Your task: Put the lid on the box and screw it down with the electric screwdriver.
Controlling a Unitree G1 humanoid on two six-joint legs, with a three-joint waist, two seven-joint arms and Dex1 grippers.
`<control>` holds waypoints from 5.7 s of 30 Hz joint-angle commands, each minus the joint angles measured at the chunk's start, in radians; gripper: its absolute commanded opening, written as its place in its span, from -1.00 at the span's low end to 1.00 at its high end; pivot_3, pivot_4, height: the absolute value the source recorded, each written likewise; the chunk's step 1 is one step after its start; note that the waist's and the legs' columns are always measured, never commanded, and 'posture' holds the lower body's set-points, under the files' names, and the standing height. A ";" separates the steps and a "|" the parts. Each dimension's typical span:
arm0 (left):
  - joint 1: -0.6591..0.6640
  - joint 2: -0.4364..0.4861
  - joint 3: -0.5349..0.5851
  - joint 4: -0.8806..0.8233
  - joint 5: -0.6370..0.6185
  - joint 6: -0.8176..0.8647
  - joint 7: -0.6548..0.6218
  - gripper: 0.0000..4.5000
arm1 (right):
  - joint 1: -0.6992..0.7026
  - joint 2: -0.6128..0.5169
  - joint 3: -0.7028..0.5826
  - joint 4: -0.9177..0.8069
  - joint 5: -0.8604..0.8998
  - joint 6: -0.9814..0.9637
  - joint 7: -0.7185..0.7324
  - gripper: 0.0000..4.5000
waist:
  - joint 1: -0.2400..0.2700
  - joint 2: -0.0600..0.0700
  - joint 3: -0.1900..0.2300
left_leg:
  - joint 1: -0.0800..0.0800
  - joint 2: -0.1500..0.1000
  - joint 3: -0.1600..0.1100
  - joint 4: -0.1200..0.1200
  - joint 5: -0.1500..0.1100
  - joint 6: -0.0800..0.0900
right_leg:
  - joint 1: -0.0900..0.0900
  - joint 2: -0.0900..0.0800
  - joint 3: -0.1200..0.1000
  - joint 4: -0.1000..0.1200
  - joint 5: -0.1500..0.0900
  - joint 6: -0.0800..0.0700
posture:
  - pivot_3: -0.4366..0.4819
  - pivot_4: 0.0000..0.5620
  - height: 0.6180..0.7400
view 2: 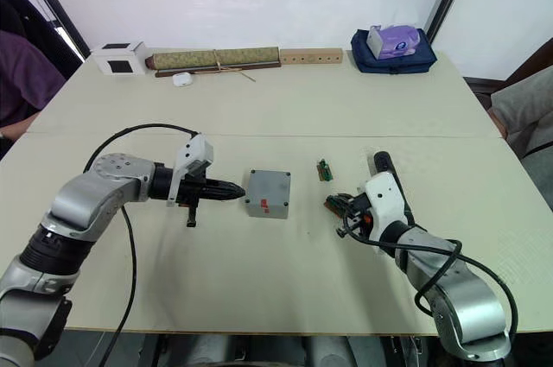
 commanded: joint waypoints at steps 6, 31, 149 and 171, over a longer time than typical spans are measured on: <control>-0.020 0.014 0.100 0.021 -0.012 -0.016 0.025 -1.00 | -0.174 0.105 0.111 0.100 -0.011 -0.114 0.002 -0.98 | 0.004 0.000 0.000 | -0.001 0.000 0.000 0.000 0.000 0.000 | -0.001 0.000 0.000 0.001 0.000 0.000 | -0.05 -0.47 1.00; 0.056 0.012 0.117 -0.108 -0.041 0.058 0.088 -1.00 | -0.235 0.126 0.228 0.274 -0.085 -0.244 0.069 -0.98 | 0.000 0.000 0.000 | -0.003 0.000 0.000 0.002 0.000 0.000 | -0.003 -0.001 0.000 0.002 0.000 0.000 | -0.05 -0.47 1.00; -0.067 -0.192 0.300 -0.170 -0.363 0.191 0.327 -1.00 | -1.027 -0.373 -0.065 1.129 0.088 0.278 0.231 -0.22 | -0.004 0.016 0.012 | -0.009 -0.002 0.006 0.004 0.002 -0.001 | -0.012 0.000 0.006 0.003 0.007 0.003 | -0.05 -0.47 1.00; -0.062 -0.111 -0.052 0.002 0.000 -0.167 0.003 -1.00 | -0.481 0.319 -0.156 0.049 0.375 -0.025 -0.181 -0.22 | -0.005 0.016 0.011 | -0.022 -0.003 0.004 0.004 0.007 -0.009 | -0.027 0.000 0.007 0.010 0.007 0.003 | -0.05 -0.47 1.00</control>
